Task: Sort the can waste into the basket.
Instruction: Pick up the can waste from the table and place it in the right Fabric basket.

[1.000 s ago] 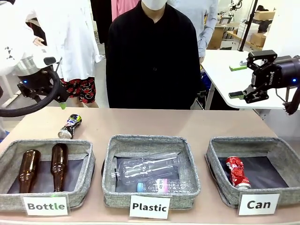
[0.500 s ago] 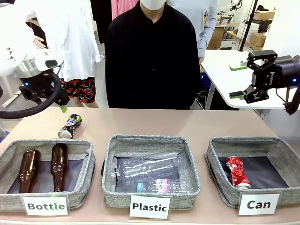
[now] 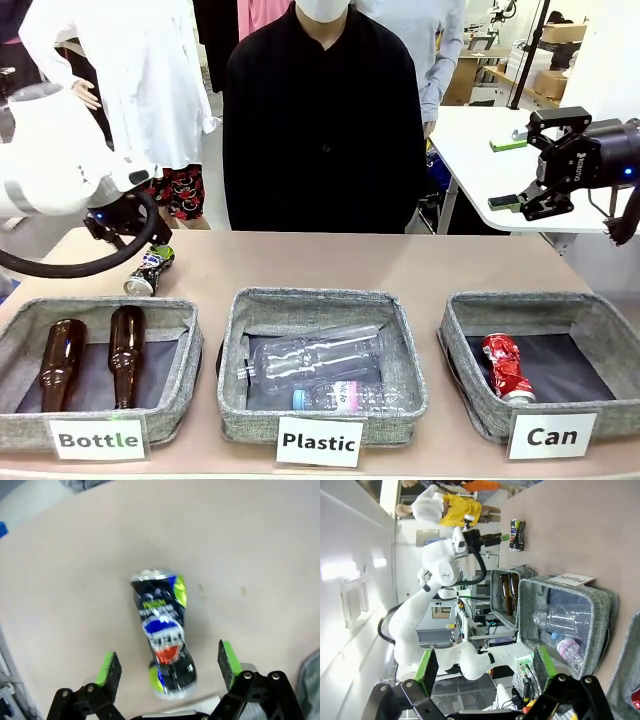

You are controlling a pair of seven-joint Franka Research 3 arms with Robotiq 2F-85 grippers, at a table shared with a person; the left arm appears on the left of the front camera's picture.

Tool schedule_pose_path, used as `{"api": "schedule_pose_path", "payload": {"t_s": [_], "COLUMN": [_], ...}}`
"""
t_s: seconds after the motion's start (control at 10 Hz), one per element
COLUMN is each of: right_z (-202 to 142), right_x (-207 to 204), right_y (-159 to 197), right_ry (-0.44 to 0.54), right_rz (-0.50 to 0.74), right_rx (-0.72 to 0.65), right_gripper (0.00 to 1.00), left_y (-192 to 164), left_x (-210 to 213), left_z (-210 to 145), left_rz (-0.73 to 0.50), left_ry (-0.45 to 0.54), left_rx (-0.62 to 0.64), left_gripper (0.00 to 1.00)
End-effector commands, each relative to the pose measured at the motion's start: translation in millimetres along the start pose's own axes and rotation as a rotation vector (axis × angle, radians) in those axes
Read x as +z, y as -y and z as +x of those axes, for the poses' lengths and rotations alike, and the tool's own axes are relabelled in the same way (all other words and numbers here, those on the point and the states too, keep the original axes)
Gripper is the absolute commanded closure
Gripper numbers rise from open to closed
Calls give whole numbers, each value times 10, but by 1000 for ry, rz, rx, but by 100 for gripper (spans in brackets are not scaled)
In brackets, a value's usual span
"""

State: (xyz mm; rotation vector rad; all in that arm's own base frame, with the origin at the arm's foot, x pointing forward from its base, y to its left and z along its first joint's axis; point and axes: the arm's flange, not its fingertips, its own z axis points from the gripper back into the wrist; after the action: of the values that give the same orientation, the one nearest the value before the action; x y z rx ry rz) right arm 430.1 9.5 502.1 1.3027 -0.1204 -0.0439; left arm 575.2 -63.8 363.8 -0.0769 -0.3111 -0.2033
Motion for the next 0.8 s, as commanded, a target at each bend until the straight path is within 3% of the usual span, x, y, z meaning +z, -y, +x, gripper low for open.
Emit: {"api": "schedule_pose_path", "payload": {"t_s": [0.0, 0.4, 0.7], "right_z": [-4, -4, -4], "right_x": [9, 9, 9], "right_y": [-15, -15, -15], "right_ry": [-7, -7, -7], "right_rz": [4, 4, 4], "right_rx": [16, 16, 16], "right_gripper": [0, 0, 0], "left_y": [-62, -56, -57], "left_x": [-258, -625, -638], "left_z": [217, 276, 290], "left_rz": [55, 85, 89], "left_ry": [-25, -116, -116], "left_rx": [39, 56, 62], "left_gripper": [0, 0, 0]}}
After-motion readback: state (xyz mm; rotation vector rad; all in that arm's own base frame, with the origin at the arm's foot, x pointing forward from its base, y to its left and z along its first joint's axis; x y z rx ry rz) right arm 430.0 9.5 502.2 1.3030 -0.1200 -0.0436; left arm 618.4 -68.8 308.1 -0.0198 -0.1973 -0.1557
